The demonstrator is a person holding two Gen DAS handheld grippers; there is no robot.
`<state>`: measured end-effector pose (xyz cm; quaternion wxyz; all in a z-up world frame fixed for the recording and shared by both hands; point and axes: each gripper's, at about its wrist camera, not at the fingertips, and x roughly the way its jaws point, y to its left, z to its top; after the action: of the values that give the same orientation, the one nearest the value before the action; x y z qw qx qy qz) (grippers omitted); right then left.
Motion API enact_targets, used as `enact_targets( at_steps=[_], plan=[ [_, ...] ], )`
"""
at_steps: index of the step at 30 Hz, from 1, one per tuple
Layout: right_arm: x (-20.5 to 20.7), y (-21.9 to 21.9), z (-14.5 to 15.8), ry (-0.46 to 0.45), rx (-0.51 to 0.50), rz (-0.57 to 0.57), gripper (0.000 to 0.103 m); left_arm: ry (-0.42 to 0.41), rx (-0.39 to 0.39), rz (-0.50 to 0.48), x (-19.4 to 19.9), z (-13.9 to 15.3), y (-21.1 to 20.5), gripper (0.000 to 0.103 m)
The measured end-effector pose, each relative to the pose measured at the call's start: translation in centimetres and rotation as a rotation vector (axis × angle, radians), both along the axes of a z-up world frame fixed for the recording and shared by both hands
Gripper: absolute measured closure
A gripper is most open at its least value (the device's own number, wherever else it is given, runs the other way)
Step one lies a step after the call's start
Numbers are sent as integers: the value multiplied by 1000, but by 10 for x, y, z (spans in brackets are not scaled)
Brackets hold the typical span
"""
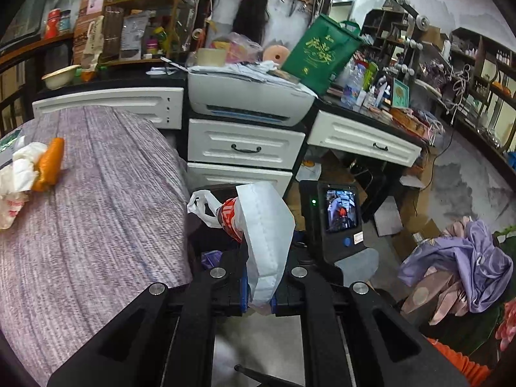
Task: Collect trash
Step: 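Carry both items over the bin and release them from both tools, then move both tools back over the table toward the wrapper and clear bag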
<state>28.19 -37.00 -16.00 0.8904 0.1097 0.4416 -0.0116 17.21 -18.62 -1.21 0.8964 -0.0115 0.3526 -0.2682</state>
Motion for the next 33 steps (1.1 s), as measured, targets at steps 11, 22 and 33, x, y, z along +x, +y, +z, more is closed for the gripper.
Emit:
enact_targets(
  at_steps=[11,22,33],
  plan=[
    [-29,-42,5,-52,-47,-122,37,78,109,-56,24,-40,-41,94],
    [-72,-90,21,-99,-48,-215,37,143,224,-66,51,-81,-76,94],
    [-85,-95,36,-140,-37,-238,35,184,295,-55,68,-108,-92,90]
  ],
)
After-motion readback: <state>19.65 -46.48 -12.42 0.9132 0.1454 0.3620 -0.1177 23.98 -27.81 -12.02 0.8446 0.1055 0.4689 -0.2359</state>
